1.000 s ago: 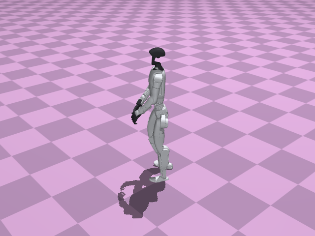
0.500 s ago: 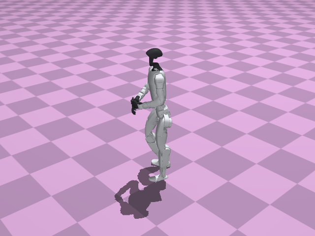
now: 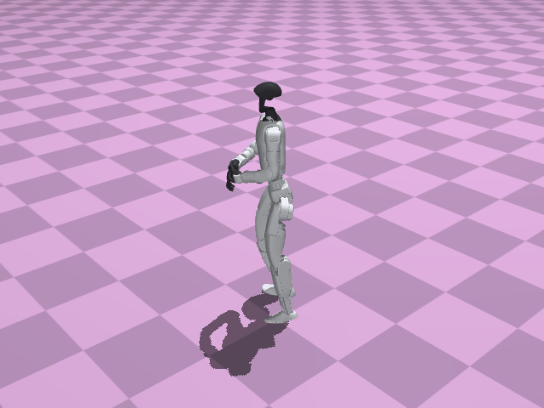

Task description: Sport exercise

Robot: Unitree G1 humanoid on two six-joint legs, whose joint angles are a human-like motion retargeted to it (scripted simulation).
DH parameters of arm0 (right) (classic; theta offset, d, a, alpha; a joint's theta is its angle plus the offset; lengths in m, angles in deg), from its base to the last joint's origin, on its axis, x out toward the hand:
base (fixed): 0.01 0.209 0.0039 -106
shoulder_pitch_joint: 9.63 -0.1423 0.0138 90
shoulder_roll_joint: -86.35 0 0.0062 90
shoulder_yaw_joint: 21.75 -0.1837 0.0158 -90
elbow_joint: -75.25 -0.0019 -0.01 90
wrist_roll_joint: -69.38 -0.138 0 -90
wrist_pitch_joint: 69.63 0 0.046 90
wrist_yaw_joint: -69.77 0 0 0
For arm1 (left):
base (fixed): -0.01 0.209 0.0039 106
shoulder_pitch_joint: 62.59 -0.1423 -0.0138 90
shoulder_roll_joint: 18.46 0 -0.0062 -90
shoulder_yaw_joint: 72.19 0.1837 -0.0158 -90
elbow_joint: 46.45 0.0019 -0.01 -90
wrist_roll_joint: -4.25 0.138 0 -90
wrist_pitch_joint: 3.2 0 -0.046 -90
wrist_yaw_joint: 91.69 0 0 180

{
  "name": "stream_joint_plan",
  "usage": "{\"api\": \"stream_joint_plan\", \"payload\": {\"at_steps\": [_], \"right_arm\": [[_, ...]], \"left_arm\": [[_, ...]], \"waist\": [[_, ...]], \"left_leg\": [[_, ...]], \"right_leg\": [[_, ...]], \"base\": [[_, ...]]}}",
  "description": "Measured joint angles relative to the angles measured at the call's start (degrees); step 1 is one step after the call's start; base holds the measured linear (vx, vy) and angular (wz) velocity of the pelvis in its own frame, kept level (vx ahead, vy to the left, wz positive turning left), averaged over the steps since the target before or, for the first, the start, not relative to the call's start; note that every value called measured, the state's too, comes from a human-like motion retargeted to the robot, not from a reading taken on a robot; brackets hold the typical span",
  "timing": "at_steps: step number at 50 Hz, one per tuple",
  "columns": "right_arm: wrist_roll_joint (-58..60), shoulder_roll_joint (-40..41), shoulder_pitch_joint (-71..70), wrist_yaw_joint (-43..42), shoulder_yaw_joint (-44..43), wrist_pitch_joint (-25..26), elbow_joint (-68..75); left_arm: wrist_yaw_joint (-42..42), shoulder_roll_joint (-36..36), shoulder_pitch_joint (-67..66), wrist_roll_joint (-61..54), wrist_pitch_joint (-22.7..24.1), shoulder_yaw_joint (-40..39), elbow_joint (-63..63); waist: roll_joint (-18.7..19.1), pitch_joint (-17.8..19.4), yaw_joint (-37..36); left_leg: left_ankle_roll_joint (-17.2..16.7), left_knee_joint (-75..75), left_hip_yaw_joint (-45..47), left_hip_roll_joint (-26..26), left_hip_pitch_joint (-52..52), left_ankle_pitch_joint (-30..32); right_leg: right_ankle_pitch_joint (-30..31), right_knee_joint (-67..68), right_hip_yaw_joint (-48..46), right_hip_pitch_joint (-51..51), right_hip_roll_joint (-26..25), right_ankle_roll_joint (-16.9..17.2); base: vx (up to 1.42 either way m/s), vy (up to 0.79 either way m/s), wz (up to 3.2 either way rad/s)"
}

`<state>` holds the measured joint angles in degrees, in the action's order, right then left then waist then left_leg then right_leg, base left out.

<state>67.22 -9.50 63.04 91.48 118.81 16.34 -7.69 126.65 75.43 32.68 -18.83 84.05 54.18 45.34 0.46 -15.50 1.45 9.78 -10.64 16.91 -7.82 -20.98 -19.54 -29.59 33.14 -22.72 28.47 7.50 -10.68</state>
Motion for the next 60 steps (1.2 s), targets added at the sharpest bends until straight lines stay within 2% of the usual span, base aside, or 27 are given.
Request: {"api": "stream_joint_plan", "payload": {"at_steps": [7,13,15,20,24,30,36,42,52,60], "right_arm": [[2.25,-2.09,0.05,2.28,0.59,-0.36,-0.85],[5.34,-3.17,0.55,3.71,0.64,-0.76,-0.52],[6.41,-3.96,0.29,4.28,0.28,-0.93,-0.25],[8.3,-4.43,1.63,4.25,0.21,-0.9,1.72],[10.17,-4.61,3.32,2.85,-0.66,-0.47,6.7],[14.26,-2.92,6.61,-3.39,-4.02,0.03,22.23],[17.57,-0.17,9.59,-9.36,-7.9,1.46,43.12],[17.9,2.37,11.42,-12.29,-12.93,2.53,60.03],[14.66,5.28,12.03,-15.66,-18.99,2.01,68.58],[14.13,6.52,11.74,-17.7,-18.93,1.59,68.53]], "left_arm": [[2.27,2.94,-2.03,1.38,-0.49,-2.53,-0.34],[1.39,3.64,-3.38,2.76,-0.26,-3.26,0.24],[0.65,3.2,-2.86,3.39,0.04,-3.08,1.09],[-0.78,3.02,-2.94,5.29,0.14,-2.27,4.23],[-3.02,2.43,-1.67,8.39,0.33,-1.81,11.48],[-9.2,-0.48,1.25,17.43,1.33,-0.79,33.07],[-15.66,-3.84,2.3,27.33,1.34,0.03,58.25],[-19.14,-5.5,1.57,30.43,1.75,-3.09,75.0],[-24.86,-4.37,0.85,25.57,3.31,-11.62,82.0],[-28.66,-3.96,1.86,23.52,3.52,-13.69,82.61]], "waist": [[2.44,2.27,-2.56],[6.96,2.63,-3.92],[7.88,2.95,-3.53],[9.92,3.0,-2.53],[10.59,2.89,-1.71],[10.1,2.29,-0.52],[8.64,2.29,0.17],[6.59,2.26,0.06],[3.33,1.73,-0.83],[2.08,1.63,-1.13]], "left_leg": [[0.17,-23.75,-1.35,-3.72,-4.16,-15.41],[-1.13,-29.38,-3.84,-4.48,-2.9,-20.66],[-0.61,-23.04,-4.12,-2.24,1.14,-19.42],[-1.18,-22.47,-3.53,-3.25,2.46,-19.63],[-1.64,-20.14,-3.42,-2.53,3.52,-18.97],[-1.75,-15.23,-4.25,0.39,4.97,-16.86],[-3.79,-11.91,-4.76,2.84,6.01,-13.13],[-5.22,-9.45,-5.68,5.08,6.71,-10.12],[-4.17,-3.28,-7.23,8.03,8.58,-6.19],[-3.29,2.04,-7.52,9.12,10.4,-3.63]], "right_leg": [[1.84,-4.52,4.87,-4.21,-7.3,-2.36],[4.1,-8.75,7.86,-7.36,-13.38,-3.6],[9.04,-20.44,9.16,-13.82,-15.12,-3.38],[9.82,-19.12,9.11,-13.9,-15.87,-2.61],[9.69,-17.32,8.96,-13.13,-15.13,-1.14],[8.36,-13.53,8.99,-11.08,-12.79,0.89],[7.69,-8.53,8.78,-8.78,-9.61,2.93],[6.75,-4.02,8.47,-6.78,-6.76,4.92],[5.41,-1.38,8.01,-5.25,-3.91,5.24],[5.07,-1.88,7.94,-4.95,-3.37,4.86]], "base": [[0.0,-0.05,-0.55],[0.03,0.02,-0.45],[0.09,0.07,-0.02],[0.0,0.03,0.02],[-0.02,0.07,0.12],[-0.03,0.08,0.25],[-0.06,0.05,0.3],[-0.05,0.01,0.27],[-0.02,-0.01,0.1],[0.0,0.0,0.0]]}}
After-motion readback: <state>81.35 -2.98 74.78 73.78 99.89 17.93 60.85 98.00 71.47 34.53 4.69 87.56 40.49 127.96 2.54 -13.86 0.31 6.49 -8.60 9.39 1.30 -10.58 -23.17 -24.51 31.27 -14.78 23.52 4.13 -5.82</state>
